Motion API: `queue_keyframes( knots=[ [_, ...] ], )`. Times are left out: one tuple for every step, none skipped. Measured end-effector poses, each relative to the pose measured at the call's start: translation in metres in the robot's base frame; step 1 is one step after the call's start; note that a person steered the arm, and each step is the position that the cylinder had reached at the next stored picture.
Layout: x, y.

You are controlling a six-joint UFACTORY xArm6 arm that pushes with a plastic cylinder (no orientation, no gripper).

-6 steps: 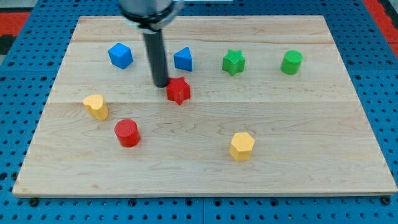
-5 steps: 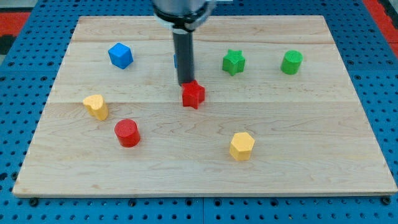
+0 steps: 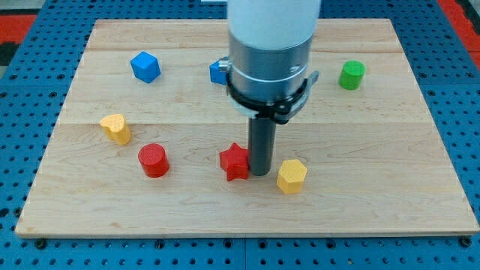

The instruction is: Drag the red star towards the left side

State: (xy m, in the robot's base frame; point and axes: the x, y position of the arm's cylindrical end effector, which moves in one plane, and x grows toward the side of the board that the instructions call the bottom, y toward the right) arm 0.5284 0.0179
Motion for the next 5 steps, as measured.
queue_keyframes(
  knots=[
    [-0.024, 0.001],
    [-0.012, -0.025],
    [0.007, -0.049],
    [-0.034, -0.054],
    [-0.030, -0.115]
  ],
)
